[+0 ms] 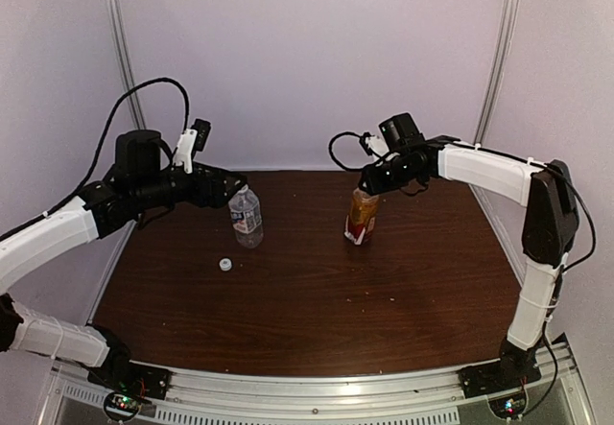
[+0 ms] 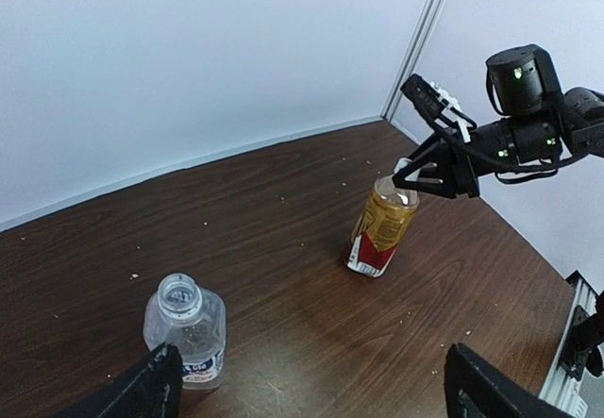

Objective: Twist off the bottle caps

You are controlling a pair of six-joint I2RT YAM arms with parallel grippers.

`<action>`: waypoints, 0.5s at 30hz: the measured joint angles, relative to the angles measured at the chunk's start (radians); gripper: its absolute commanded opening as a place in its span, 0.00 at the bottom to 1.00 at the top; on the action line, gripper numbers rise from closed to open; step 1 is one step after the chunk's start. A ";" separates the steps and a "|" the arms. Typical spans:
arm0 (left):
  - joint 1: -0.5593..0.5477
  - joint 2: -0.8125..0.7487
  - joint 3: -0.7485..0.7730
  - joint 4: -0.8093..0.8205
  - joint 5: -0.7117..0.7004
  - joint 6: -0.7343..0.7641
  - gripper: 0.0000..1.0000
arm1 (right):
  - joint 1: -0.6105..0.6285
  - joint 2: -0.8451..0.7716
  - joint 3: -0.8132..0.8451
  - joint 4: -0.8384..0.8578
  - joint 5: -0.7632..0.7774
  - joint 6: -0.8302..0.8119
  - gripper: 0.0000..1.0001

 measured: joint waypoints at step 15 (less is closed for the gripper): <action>-0.024 0.038 -0.015 0.054 0.243 -0.002 0.96 | 0.045 -0.242 -0.113 -0.016 -0.272 -0.069 0.00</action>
